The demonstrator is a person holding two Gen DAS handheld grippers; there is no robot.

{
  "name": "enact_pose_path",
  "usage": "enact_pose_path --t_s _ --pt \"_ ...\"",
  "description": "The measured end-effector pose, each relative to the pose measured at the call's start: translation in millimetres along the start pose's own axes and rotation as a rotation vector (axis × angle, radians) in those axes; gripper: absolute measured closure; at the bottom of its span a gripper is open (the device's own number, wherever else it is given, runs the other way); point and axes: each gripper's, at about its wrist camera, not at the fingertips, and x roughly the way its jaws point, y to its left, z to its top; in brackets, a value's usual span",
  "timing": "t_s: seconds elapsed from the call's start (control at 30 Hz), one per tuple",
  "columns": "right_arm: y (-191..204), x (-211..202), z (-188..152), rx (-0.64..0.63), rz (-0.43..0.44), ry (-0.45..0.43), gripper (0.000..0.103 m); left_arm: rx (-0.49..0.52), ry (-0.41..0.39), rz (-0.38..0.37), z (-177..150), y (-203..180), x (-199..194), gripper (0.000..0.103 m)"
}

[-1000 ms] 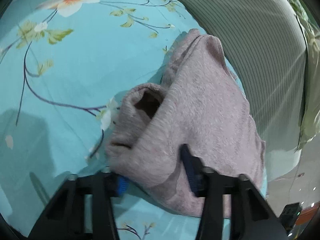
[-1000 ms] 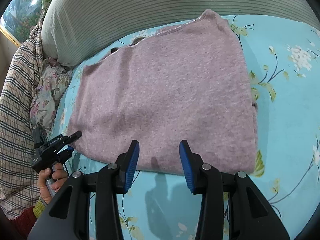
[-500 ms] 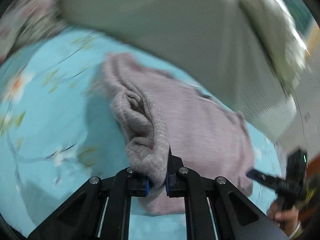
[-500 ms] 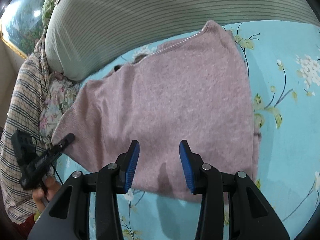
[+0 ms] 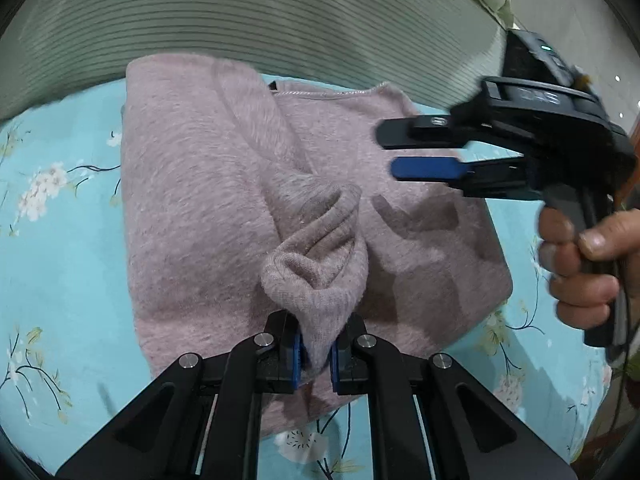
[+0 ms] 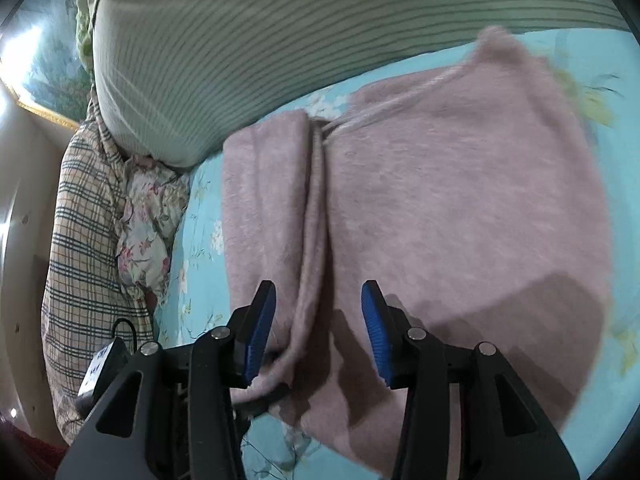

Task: Fold small clothes
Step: 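Grasp a sweater sleeve edge with the left gripper and lift it, then grasp the sweater side with the right gripper while the left gripper holds the sleeve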

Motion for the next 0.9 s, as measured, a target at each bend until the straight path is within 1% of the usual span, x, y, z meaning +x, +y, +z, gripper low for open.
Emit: enact_pose_path --t_s 0.13,0.23,0.27,0.3,0.33,0.37,0.47,0.53,0.6,0.7,0.77,0.83,0.9 --pt "5 39 23 -0.020 0.020 0.036 0.056 -0.013 0.000 -0.018 0 6 -5 0.094" --pt "10 65 43 -0.026 0.025 0.040 0.056 -0.007 -0.001 -0.015 -1 5 -6 0.094" --pt "12 71 50 -0.028 0.022 0.033 0.059 -0.010 0.001 -0.012 1 8 -5 0.094" --pt "14 74 54 -0.029 0.031 0.025 0.066 -0.012 0.001 -0.011 1 8 -6 0.094" --pt "17 73 57 -0.029 0.043 0.014 0.087 -0.013 0.001 -0.010 1 8 -6 0.094" --pt "21 69 59 -0.032 0.055 -0.001 0.089 -0.013 0.002 -0.007 4 6 -4 0.094" --pt "36 41 57 -0.086 0.086 -0.068 0.090 0.000 -0.008 0.006 7 1 -10 0.094" --pt "39 17 53 -0.112 0.076 -0.105 0.090 0.003 -0.019 -0.009 10 -3 -18 0.094" --pt "33 -11 48 -0.120 0.056 -0.147 0.090 0.010 -0.031 -0.039 13 -11 -25 0.094" --pt "10 -53 39 -0.095 0.005 -0.211 0.090 0.041 -0.052 -0.101 21 -32 -34 0.094" --pt "-9 -67 33 -0.070 -0.053 -0.225 0.090 0.068 -0.055 -0.145 25 -50 -32 0.094" --pt "-34 -74 30 -0.024 -0.090 -0.225 0.090 0.092 -0.044 -0.184 28 -69 -23 0.093" --pt "-54 -73 27 0.003 -0.129 -0.212 0.090 0.120 -0.021 -0.196 28 -86 -6 0.093"
